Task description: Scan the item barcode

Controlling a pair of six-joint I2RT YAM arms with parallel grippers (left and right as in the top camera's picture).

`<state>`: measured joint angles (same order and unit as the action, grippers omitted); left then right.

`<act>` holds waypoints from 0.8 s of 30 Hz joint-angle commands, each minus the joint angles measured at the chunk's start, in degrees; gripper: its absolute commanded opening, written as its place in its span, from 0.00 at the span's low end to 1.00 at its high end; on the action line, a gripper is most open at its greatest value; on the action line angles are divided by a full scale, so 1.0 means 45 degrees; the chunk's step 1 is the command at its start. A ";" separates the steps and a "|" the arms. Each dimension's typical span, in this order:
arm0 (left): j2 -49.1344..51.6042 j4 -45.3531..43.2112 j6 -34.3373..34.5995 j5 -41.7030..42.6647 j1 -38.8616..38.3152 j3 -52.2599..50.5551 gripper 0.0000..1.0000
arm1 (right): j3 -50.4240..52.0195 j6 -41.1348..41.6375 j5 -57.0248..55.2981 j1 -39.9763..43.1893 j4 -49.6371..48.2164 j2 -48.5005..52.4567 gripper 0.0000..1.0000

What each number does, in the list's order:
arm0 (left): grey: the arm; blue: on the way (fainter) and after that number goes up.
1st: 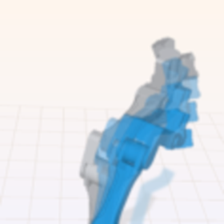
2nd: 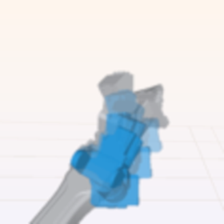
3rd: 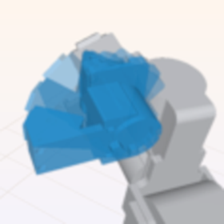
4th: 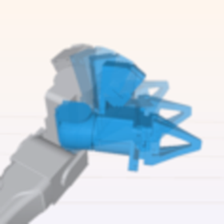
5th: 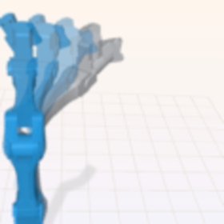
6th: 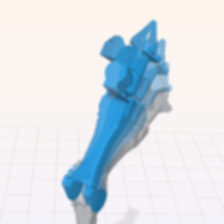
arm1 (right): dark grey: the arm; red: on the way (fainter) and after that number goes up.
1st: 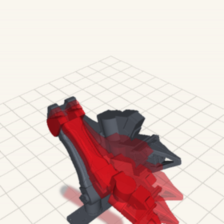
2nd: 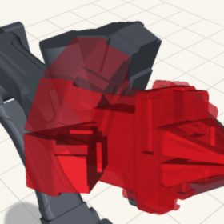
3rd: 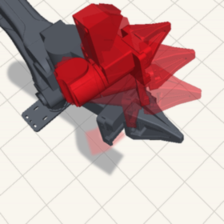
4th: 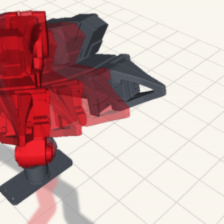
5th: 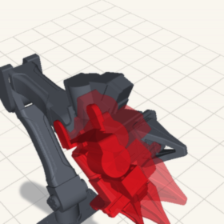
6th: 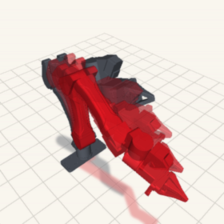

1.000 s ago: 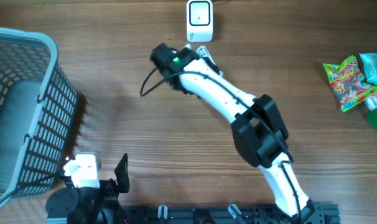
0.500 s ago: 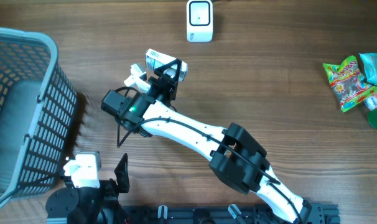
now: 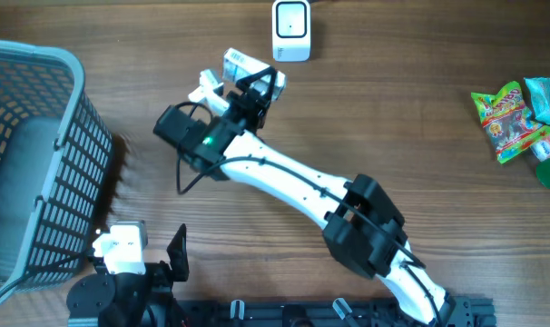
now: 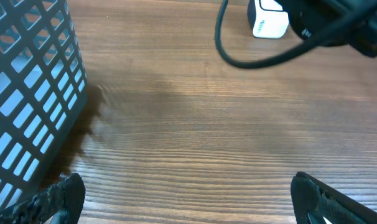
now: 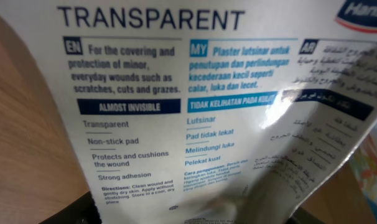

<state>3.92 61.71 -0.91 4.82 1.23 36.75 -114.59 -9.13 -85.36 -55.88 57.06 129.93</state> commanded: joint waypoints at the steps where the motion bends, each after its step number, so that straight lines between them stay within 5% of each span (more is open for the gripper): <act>1: 0.0000 -0.0034 0.0170 0.0204 0.0034 -0.0049 1.00 | -0.0238 -0.0233 -0.0379 0.0141 -0.0112 -0.0398 0.65; 6: 0.0000 -0.0034 0.0170 0.0204 0.0034 -0.0053 1.00 | -0.0238 -0.0627 -0.0141 0.0141 -0.0860 -0.0398 0.65; 11: 0.0000 -0.0034 0.0165 0.0204 0.0034 -0.0053 1.00 | -0.0238 -0.1001 0.7091 0.0767 -0.1467 -0.0398 0.65; 18: 0.0000 -0.0034 0.0170 0.0199 0.0034 -0.0053 1.00 | -0.0243 0.1103 1.3367 0.2909 -0.1637 -0.0408 0.66; 24: 0.0000 -0.0034 0.0170 0.0204 0.0034 -0.0049 1.00 | -0.0243 0.3002 2.3746 0.6003 -0.2875 -0.0423 0.67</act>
<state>3.92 61.71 -0.91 4.82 1.23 36.75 -114.59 -1.91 -5.93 -33.89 46.30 129.84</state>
